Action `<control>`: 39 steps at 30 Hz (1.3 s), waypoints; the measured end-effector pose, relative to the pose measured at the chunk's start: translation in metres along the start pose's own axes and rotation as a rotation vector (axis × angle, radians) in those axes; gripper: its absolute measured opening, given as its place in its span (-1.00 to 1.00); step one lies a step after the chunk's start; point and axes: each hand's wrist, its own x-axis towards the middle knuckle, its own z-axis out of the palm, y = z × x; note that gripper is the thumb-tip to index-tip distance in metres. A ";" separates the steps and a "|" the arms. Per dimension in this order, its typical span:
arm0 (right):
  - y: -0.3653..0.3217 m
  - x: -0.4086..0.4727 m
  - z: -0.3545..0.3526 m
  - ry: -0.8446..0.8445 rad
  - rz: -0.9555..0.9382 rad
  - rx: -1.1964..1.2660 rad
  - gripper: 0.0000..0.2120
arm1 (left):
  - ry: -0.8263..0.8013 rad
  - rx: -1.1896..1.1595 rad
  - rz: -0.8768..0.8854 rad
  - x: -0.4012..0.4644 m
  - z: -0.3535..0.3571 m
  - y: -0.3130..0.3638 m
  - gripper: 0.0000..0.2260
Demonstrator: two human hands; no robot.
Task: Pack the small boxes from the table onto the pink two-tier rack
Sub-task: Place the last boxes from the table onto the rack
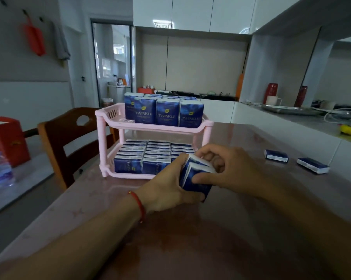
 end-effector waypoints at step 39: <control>-0.120 0.264 0.032 -0.247 0.208 -0.647 -0.46 | 0.989 0.666 0.093 -0.027 -0.106 -0.051 -0.25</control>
